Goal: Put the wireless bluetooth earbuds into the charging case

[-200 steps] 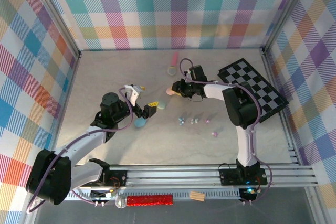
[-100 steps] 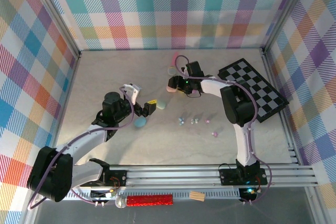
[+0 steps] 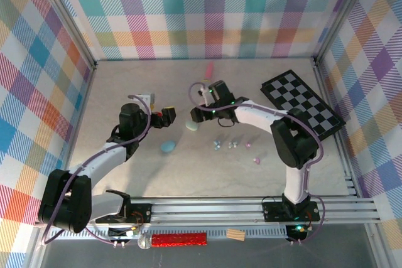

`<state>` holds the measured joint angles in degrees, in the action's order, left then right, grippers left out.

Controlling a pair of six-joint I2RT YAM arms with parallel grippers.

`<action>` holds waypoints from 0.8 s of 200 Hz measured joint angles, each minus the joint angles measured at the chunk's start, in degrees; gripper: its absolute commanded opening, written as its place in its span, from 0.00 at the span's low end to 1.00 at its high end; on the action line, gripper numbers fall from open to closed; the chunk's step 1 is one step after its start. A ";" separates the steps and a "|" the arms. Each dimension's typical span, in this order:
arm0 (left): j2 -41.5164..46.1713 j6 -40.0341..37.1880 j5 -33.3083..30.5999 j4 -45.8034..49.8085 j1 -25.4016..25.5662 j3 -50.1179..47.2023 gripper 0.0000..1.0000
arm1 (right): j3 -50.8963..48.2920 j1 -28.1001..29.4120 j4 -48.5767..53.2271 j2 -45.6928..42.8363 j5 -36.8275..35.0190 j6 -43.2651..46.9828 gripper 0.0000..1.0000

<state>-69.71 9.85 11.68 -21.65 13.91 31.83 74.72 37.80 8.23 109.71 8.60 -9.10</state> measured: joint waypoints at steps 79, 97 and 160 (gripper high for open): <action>0.37 3.67 0.63 2.08 -2.95 -0.02 1.00 | 5.22 3.80 5.01 8.07 -4.52 9.20 0.71; 0.37 3.72 1.07 2.05 -2.97 -0.02 1.00 | 5.27 3.80 5.18 8.90 -4.57 9.55 0.69; 0.33 3.89 1.33 1.99 -2.97 -0.02 1.00 | 7.50 4.17 5.62 10.67 -4.07 9.86 0.57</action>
<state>-69.38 13.74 13.02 -19.66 10.94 31.81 82.21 41.98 13.85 120.38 4.54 0.75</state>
